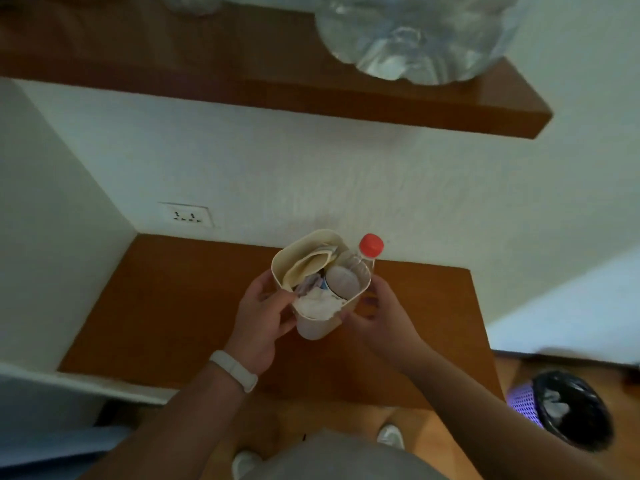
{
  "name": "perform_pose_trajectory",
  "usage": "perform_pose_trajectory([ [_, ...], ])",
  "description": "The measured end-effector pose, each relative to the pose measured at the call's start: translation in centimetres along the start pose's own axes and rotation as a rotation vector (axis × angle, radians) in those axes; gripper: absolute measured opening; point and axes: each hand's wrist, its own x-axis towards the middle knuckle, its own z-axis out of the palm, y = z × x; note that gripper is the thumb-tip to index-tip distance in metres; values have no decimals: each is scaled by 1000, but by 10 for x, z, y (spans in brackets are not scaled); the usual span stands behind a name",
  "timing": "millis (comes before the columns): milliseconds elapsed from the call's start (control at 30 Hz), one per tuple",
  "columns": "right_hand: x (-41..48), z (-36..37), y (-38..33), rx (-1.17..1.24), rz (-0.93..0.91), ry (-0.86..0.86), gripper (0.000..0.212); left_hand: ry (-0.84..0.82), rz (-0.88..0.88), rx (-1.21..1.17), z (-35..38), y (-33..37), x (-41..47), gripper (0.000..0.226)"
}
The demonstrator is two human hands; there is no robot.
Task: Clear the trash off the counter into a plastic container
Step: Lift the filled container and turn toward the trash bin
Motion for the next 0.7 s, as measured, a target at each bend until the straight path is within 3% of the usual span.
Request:
perform_pose_trajectory([
  [300, 0, -147, 71, 81, 37, 8, 65, -47, -29, 74, 148, -50, -4, 54],
  [433, 4, -197, 94, 98, 8, 1, 57, -33, -1, 86, 202, -73, -3, 52],
  [700, 16, -247, 129, 141, 12, -103, 59, 67, -18, 58, 255, -104, -9, 53],
])
